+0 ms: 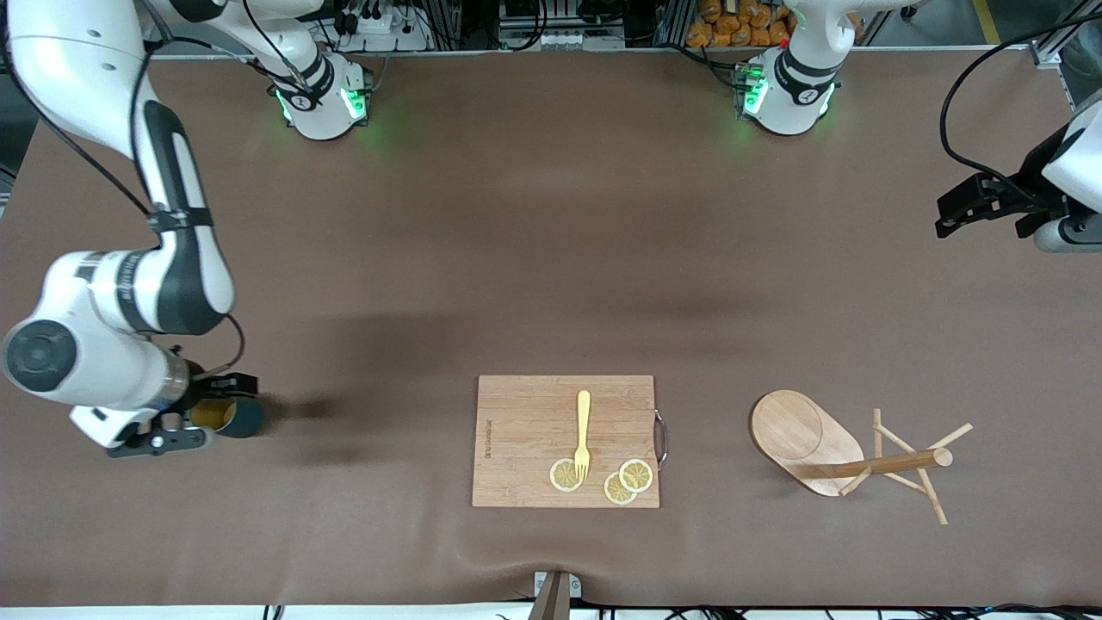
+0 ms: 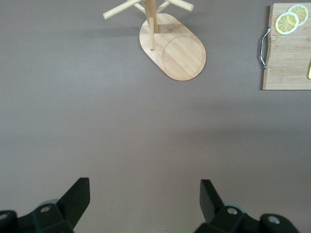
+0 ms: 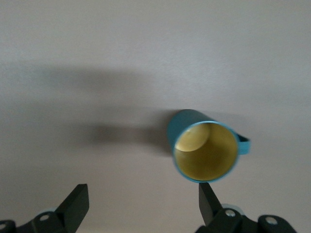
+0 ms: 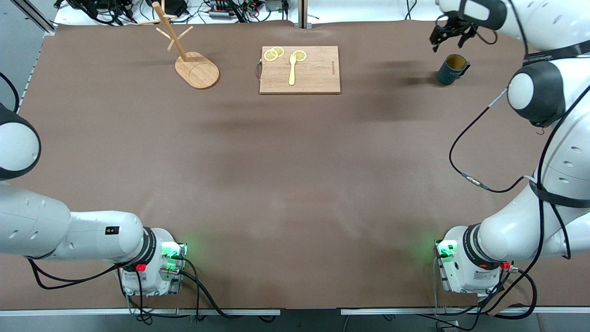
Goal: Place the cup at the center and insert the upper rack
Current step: 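Close the right gripper on the teal mug's rim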
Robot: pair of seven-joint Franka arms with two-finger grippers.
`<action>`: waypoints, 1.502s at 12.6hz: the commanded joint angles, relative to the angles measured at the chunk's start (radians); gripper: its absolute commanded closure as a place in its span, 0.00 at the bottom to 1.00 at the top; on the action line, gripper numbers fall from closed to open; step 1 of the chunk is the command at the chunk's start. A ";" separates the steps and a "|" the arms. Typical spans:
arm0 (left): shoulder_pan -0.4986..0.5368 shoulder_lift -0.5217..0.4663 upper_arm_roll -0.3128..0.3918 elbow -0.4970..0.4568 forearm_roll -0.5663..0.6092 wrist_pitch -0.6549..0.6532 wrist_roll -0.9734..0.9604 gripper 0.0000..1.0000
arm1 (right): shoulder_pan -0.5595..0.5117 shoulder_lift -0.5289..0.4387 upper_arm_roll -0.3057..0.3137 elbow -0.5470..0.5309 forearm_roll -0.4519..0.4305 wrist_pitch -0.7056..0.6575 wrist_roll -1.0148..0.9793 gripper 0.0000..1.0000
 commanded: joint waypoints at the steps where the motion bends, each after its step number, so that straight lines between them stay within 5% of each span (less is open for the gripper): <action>1: 0.006 0.007 -0.001 0.017 -0.020 -0.012 0.012 0.00 | -0.011 0.046 -0.007 0.020 0.001 0.058 0.051 0.00; 16: 0.003 0.013 -0.001 0.015 -0.018 -0.012 0.014 0.00 | -0.079 0.182 -0.007 0.000 0.075 0.201 0.087 0.00; 17: 0.003 0.015 -0.001 0.015 -0.018 -0.012 0.014 0.00 | -0.080 0.185 -0.007 0.000 0.073 0.201 0.081 0.06; 18: 0.003 0.015 -0.001 0.015 -0.018 -0.012 0.014 0.00 | -0.080 0.185 -0.007 0.000 0.073 0.201 0.079 0.30; 19: 0.003 0.015 -0.001 0.015 -0.018 -0.012 0.014 0.00 | -0.080 0.185 -0.007 0.000 0.073 0.201 0.076 0.65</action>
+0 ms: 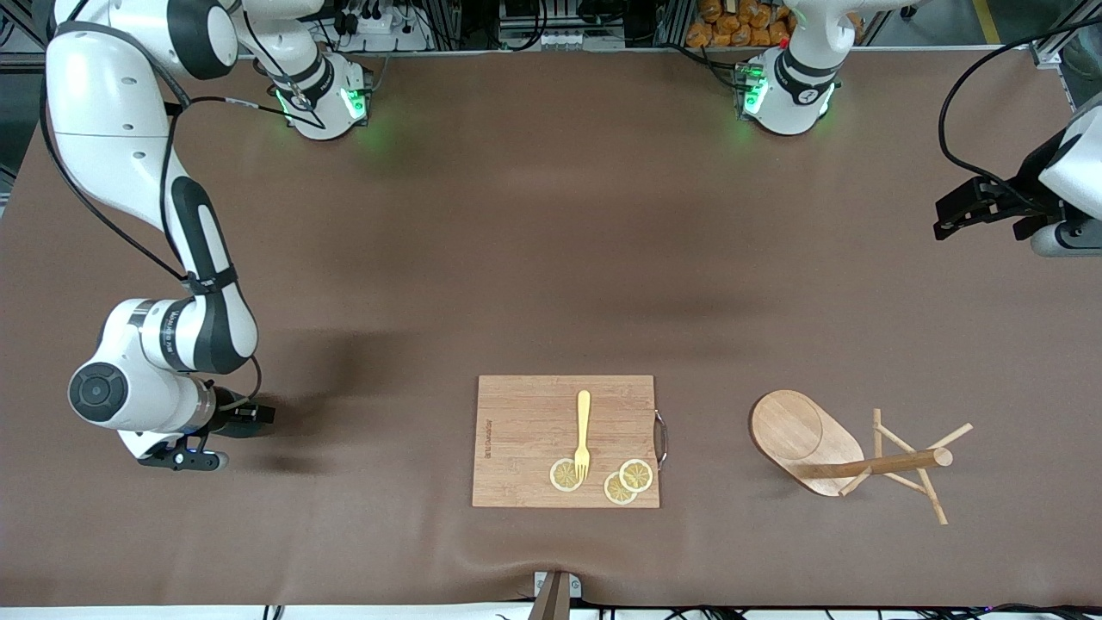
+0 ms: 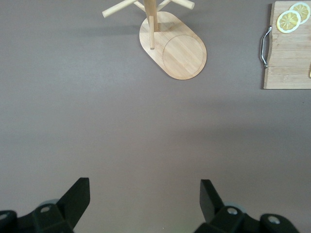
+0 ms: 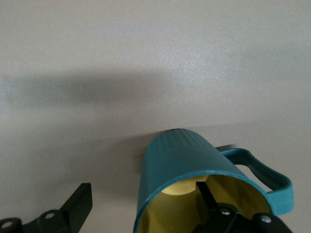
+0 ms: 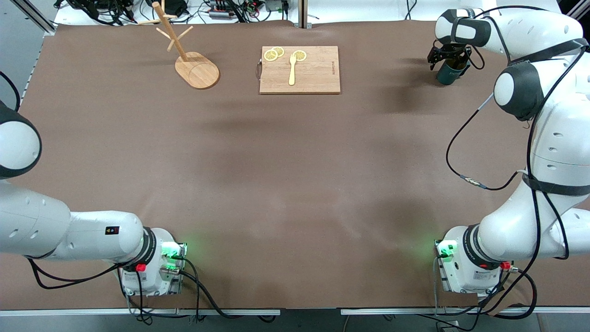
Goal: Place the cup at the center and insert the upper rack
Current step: 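Close the right gripper on the teal mug's rim, then carry the mug to the table center and lower it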
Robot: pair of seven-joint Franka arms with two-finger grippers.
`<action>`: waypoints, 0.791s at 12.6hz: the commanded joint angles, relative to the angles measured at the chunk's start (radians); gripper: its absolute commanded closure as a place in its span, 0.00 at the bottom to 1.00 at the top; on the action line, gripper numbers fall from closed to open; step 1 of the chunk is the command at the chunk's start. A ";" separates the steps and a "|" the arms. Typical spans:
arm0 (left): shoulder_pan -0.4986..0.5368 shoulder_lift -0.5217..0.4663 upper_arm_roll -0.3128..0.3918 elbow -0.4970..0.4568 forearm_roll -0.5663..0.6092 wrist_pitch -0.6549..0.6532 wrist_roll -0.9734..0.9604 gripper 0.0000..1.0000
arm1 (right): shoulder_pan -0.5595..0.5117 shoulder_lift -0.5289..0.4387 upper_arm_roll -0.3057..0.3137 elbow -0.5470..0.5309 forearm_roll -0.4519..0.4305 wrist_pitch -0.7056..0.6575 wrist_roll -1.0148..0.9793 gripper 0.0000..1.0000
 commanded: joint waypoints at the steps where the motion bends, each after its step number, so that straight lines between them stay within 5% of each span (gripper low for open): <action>1: 0.003 0.007 -0.002 0.015 -0.018 -0.012 0.014 0.00 | -0.009 0.006 0.009 0.006 0.015 0.008 -0.001 1.00; 10: 0.004 0.007 -0.002 0.015 -0.018 -0.012 0.014 0.00 | 0.016 -0.051 0.018 0.008 0.015 -0.055 -0.005 1.00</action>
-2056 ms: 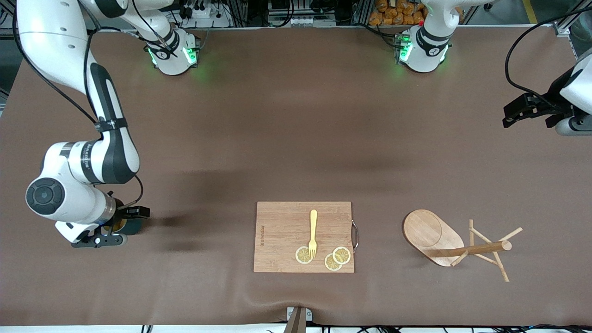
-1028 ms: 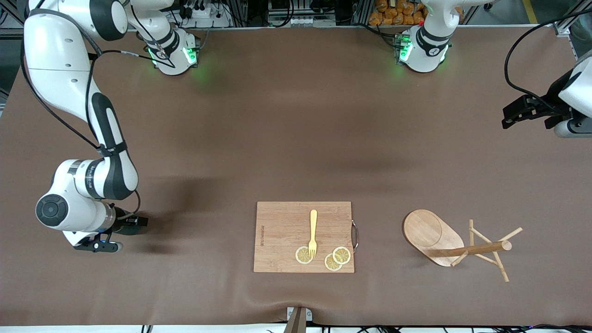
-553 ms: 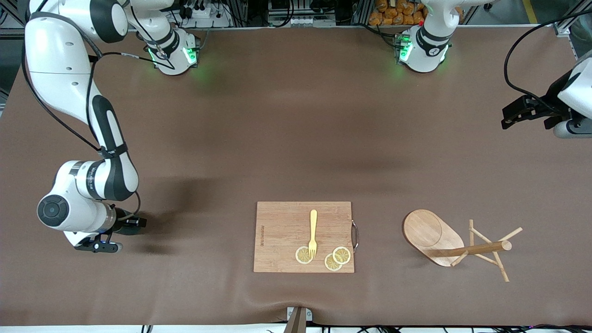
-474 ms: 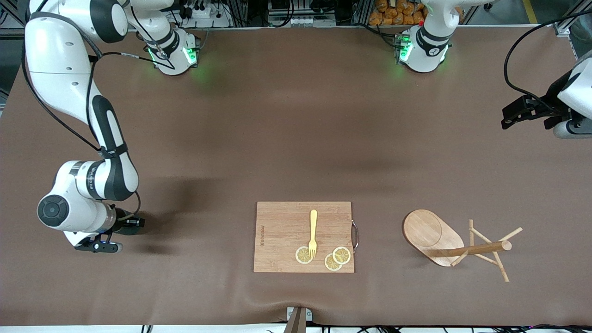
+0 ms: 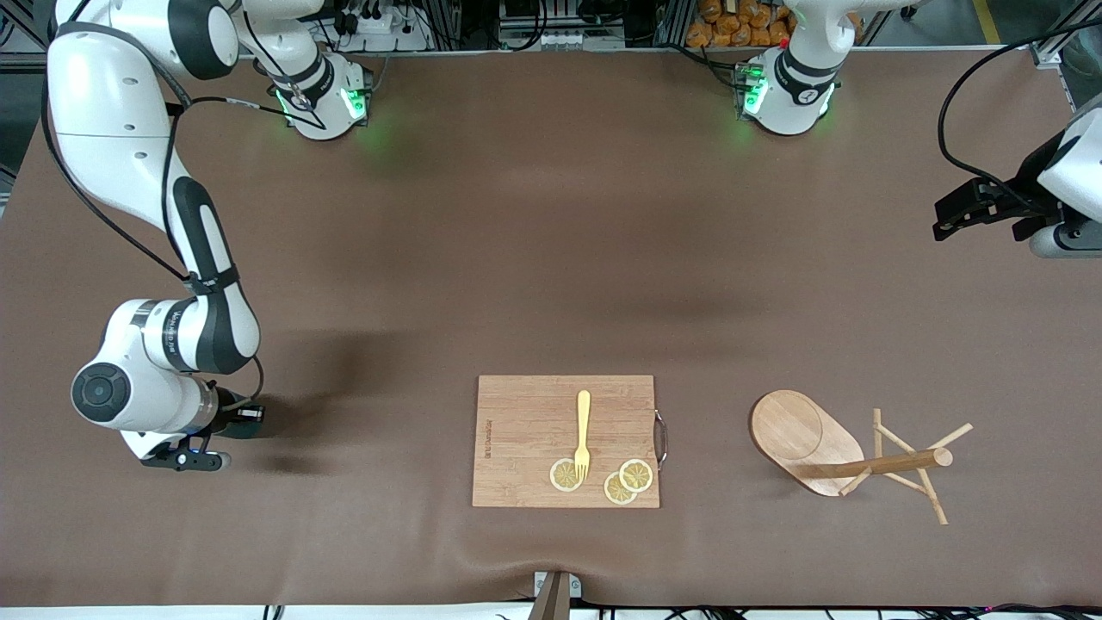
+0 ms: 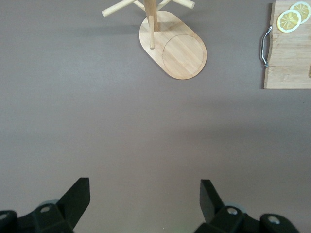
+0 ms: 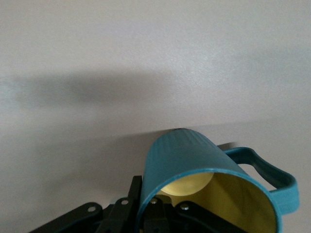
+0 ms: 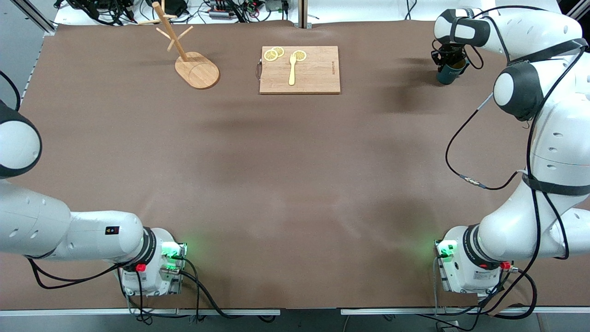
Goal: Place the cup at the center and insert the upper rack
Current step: 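Carry the mug to the table center and lower it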
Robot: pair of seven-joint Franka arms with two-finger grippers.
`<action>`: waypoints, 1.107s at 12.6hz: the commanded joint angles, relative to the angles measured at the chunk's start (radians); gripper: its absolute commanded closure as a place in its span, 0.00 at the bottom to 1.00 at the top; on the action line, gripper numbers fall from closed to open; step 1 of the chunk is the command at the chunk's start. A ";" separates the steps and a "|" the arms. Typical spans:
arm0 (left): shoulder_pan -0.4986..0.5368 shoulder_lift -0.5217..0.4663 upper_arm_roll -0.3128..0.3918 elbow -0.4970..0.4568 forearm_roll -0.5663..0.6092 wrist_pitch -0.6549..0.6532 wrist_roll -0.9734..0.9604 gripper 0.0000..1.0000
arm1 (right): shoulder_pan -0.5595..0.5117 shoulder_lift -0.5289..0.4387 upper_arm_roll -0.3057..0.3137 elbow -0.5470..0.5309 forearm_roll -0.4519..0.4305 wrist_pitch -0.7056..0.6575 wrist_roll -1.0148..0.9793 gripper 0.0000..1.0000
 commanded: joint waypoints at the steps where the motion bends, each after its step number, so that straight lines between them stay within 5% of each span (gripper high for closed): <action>1: 0.003 0.005 -0.002 0.015 -0.018 -0.012 0.014 0.00 | 0.025 -0.077 0.024 0.001 0.012 -0.077 -0.004 1.00; 6: 0.003 0.004 -0.002 0.014 -0.018 -0.014 0.015 0.00 | 0.247 -0.194 0.051 0.008 0.011 -0.120 -0.002 1.00; 10: 0.004 0.004 -0.002 0.012 -0.018 -0.012 0.015 0.00 | 0.542 -0.180 0.052 0.006 0.009 -0.109 0.044 1.00; 14: 0.004 0.005 -0.002 0.011 -0.016 -0.012 0.015 0.00 | 0.801 -0.114 0.052 0.003 0.003 -0.102 0.353 1.00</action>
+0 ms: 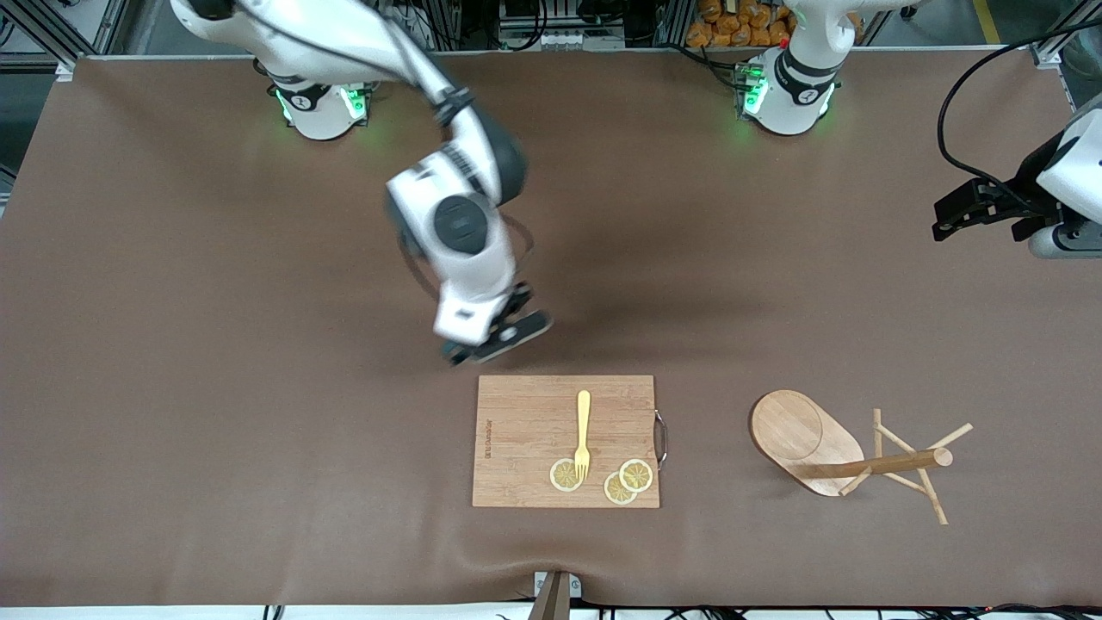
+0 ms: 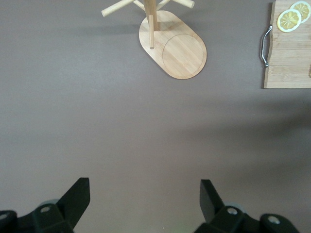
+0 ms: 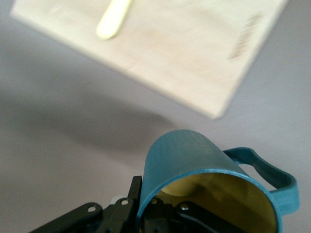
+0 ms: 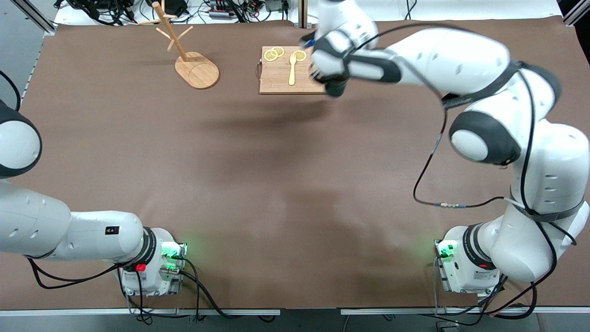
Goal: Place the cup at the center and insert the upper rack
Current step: 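Carry the mug to the table center and lower it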
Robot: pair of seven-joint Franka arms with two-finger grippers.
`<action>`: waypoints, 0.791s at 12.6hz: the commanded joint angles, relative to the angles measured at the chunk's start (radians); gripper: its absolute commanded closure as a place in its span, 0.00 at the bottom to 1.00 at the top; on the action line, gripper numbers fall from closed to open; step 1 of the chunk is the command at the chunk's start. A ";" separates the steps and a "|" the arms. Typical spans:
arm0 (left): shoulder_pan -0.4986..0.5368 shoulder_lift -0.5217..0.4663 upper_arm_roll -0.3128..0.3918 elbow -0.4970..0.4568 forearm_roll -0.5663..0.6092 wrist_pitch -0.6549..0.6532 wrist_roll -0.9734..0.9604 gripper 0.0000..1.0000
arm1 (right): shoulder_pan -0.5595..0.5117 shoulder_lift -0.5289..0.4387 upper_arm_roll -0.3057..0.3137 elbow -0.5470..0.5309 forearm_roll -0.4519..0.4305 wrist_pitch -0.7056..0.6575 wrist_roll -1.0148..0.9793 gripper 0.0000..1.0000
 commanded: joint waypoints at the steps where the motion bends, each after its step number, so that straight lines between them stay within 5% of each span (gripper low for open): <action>1: 0.004 0.006 -0.001 0.012 -0.016 -0.012 0.015 0.00 | 0.135 0.045 -0.019 -0.005 0.002 0.022 0.220 1.00; 5: 0.004 0.012 -0.001 0.010 -0.015 -0.012 0.017 0.00 | 0.247 0.110 -0.017 -0.007 0.011 0.084 0.607 1.00; 8: -0.002 0.019 -0.003 0.012 -0.006 -0.012 0.017 0.00 | 0.236 0.136 -0.017 -0.005 0.023 0.126 0.652 1.00; 9: -0.002 0.027 -0.003 0.015 -0.004 -0.012 0.017 0.00 | 0.229 0.136 -0.019 -0.002 0.016 0.125 0.651 0.80; 10: -0.003 0.030 -0.003 0.016 0.000 -0.012 0.017 0.00 | 0.221 0.134 -0.019 0.001 0.011 0.125 0.647 0.01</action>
